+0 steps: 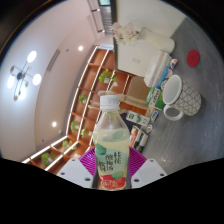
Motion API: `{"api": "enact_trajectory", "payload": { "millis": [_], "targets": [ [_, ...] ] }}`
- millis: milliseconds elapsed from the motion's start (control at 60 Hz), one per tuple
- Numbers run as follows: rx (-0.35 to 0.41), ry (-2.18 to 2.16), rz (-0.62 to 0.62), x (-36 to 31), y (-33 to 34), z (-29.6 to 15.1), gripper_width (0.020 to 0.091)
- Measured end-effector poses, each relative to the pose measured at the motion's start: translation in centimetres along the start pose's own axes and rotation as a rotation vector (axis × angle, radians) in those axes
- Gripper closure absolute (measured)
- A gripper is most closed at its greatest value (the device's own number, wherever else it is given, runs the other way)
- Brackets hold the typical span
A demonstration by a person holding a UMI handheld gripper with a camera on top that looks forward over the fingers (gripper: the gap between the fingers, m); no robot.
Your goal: Pour water
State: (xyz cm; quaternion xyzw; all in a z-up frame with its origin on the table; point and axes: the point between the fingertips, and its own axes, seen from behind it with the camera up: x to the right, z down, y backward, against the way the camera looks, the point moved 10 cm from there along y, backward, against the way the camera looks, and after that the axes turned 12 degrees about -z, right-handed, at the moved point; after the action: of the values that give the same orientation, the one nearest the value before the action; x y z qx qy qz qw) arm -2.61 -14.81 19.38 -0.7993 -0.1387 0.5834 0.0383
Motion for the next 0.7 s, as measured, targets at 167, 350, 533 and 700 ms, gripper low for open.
{"api": "enact_trajectory", "payload": {
  "millis": [167,350,533,700],
  "targets": [
    [0.138,-0.326,-0.036,2.0,-0.9,-4.2,0.0725],
    [0.217,-0.623,-0.079,2.8,-1.8,-6.4,0.0721],
    [0.281,-0.813,-0.075,4.9,-2.6,-7.6,0.0719],
    [0.244,-0.792,-0.05,5.3,-2.6,-7.1,0.0719]
  ]
}}
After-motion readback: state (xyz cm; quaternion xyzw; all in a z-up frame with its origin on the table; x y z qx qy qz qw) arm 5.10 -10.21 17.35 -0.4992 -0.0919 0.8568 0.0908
